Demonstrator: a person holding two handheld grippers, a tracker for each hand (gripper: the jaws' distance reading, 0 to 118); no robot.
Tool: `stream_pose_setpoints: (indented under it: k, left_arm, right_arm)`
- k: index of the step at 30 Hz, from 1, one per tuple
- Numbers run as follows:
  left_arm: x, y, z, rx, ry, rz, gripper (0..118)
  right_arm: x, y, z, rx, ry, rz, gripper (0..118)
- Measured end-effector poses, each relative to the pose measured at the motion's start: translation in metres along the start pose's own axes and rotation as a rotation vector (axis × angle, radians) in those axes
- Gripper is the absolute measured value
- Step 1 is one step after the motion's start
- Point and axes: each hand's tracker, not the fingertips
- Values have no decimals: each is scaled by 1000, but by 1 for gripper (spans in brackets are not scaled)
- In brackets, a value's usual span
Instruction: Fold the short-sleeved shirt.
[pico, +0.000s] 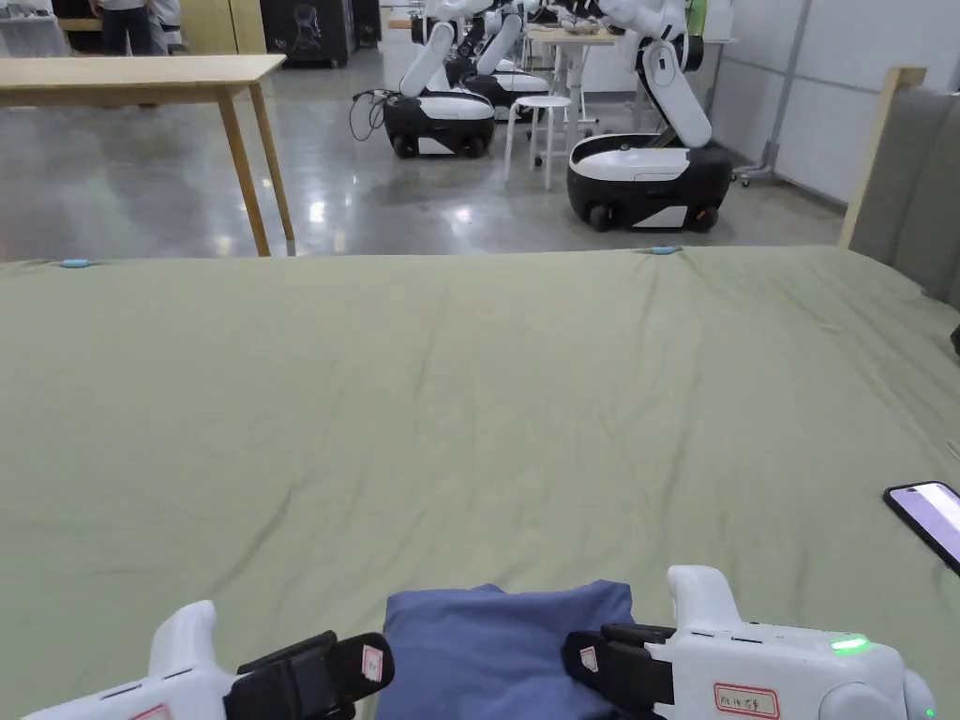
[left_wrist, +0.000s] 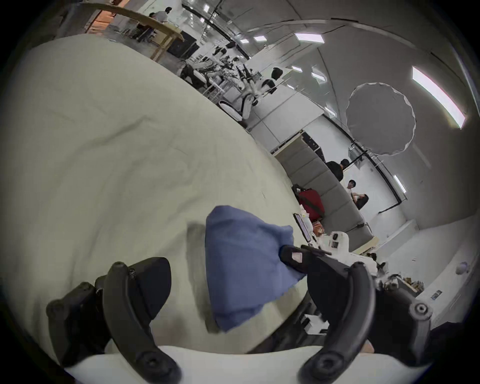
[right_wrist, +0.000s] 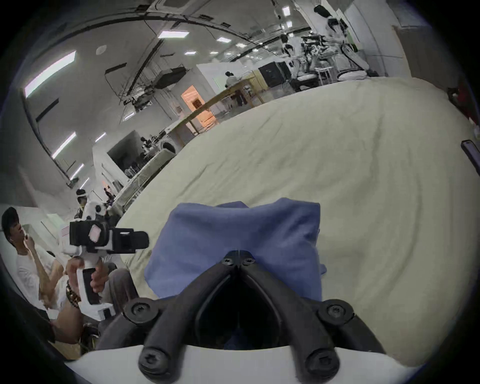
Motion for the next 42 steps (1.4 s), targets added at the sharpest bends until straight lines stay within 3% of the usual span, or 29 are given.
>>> stream_pose_setpoints:
  k: [8, 11, 13, 14, 16, 23, 26, 31, 34, 37, 39, 42]
  left_arm:
    - [-18, 3, -71, -136, -63, 60, 108]
    - [-12, 0, -81, -140, -148, 36, 107]
    - [-11, 0, -85, -149, -148, 43, 99]
    - [-12, 2, -86, -151, -120, 16, 91]
    - [-16, 2, -86, -158, -82, -23, 42]
    - [-19, 13, -78, -175, -147, -1, 39]
    - [-31, 24, -59, -161, -154, 9, 38]
    - [-65, 58, 10, -123, -123, 13, 38]
    - [-116, 91, 61, -81, -167, 145, 38]
    - [-134, 115, 108, -39, -78, 23, 38]
    - [-162, 126, 136, -52, -77, 92, 38]
    - [-214, 142, 181, -72, -42, 76, 38]
  right_arm:
    - [6, -2, -1, 5, 24, -24, 0]
    - [6, -2, -1, 4, 21, -21, 0]
    - [6, -1, -2, 2, 16, -18, 0]
    - [6, -1, -2, 1, 15, -17, 0]
    - [7, -1, -2, 2, 8, -19, 0]
    - [-4, -2, -1, 35, 27, 1, 0]
    - [-19, 2, 9, 97, 103, 12, 0]
    - [-49, 14, 19, 146, 120, 70, 0]
    - [-67, 18, 9, 149, 133, 100, 0]
    - [-84, 22, -10, 140, 166, 112, 0]
    - [-94, 25, -25, 126, 184, 119, 0]
    - [-108, 25, -45, 101, 200, 129, 0]
